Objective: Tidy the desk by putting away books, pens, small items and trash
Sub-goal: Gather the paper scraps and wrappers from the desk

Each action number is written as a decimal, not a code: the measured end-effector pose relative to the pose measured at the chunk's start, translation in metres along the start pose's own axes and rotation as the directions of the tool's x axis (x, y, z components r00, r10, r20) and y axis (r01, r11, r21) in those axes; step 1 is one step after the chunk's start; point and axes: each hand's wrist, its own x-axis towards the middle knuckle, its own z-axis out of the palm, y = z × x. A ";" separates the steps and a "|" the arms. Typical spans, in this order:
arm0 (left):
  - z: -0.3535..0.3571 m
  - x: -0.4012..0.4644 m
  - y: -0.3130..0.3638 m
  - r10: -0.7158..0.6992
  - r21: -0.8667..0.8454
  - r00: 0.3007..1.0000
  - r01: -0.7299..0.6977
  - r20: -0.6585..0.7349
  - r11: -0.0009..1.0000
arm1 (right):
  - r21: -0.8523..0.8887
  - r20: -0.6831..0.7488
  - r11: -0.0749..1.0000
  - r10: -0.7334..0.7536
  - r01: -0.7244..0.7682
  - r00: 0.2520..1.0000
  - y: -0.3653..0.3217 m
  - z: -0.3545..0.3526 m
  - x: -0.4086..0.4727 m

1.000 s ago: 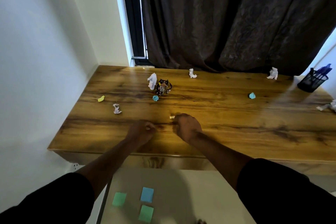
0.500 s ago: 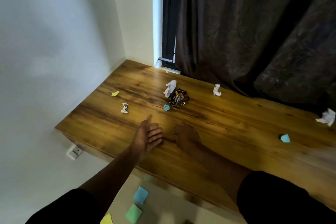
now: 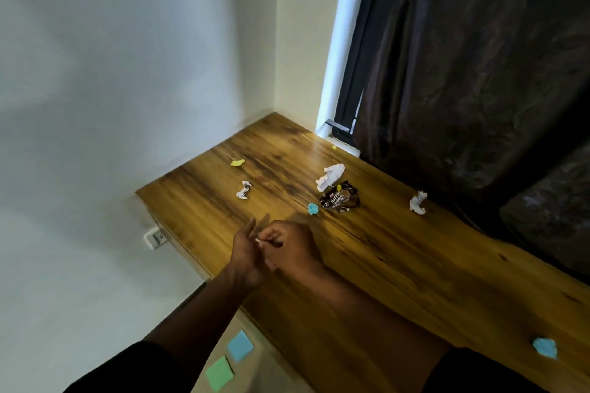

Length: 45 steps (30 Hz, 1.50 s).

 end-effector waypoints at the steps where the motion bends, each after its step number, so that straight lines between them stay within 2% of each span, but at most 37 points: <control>1: -0.001 0.001 0.003 0.018 -0.020 1.000 -0.017 0.008 1.000 | 0.002 0.000 1.000 -0.023 0.023 1.000 -0.001 -0.001 0.004; 4: -0.005 0.007 0.013 0.047 -0.118 0.997 -0.041 0.053 0.992 | 0.001 -0.017 0.997 -0.076 0.076 0.997 0.001 -0.008 0.017; 7: -0.009 0.013 0.022 0.048 -0.186 0.999 -0.043 0.025 0.982 | 0.003 -0.021 0.994 -0.105 0.105 0.994 0.002 -0.013 0.029; 11: -0.012 0.025 0.034 0.029 -0.215 0.999 -0.032 -0.019 0.976 | -0.037 0.031 0.994 -0.103 0.104 0.994 0.000 -0.007 0.046; 14: -0.015 0.035 0.048 0.036 -0.240 0.999 -0.039 -0.016 0.970 | -0.088 0.015 0.986 -0.141 0.141 0.990 -0.008 -0.004 0.060; 17: -0.018 0.040 0.069 0.082 -0.265 0.997 -0.080 -0.005 0.961 | -0.062 -0.067 0.981 -0.186 0.182 0.980 -0.017 -0.006 0.079; 20: -0.024 0.040 0.097 0.127 -0.330 0.992 -0.126 -0.018 0.935 | -0.141 -0.148 0.977 -0.181 0.161 0.972 -0.015 0.001 0.109; 23: -0.037 0.038 0.122 0.157 -0.362 0.987 -0.161 -0.039 0.918 | -0.239 -0.065 0.961 -0.155 0.135 0.986 -0.008 0.020 0.140; 27: -0.060 0.040 0.143 0.176 -0.362 0.979 -0.200 -0.097 0.910 | -0.345 0.091 0.923 -0.149 0.172 0.985 0.001 0.046 0.167; 31: -0.075 0.046 0.154 0.189 -0.363 0.974 -0.221 -0.121 0.905 | -0.376 0.162 0.906 -0.143 0.195 0.976 0.009 0.064 0.183; 34: -0.083 0.052 0.160 0.189 -0.370 0.975 -0.219 -0.115 0.903 | -0.413 0.151 0.881 -0.181 0.228 0.972 0.011 0.069 0.191; 38: -0.085 0.057 0.166 0.183 -0.359 0.979 -0.204 -0.091 0.911 | -0.417 0.102 0.875 -0.223 0.246 0.969 0.013 0.068 0.201; 41: -0.082 0.064 0.170 0.177 -0.340 0.979 -0.200 -0.098 0.919 | -0.399 0.056 0.865 -0.309 0.305 0.949 0.003 0.067 0.207; 45: -0.077 0.075 0.175 0.144 -0.264 0.983 -0.170 -0.114 0.949 | -0.233 0.057 0.898 -0.370 0.373 0.927 -0.029 0.073 0.208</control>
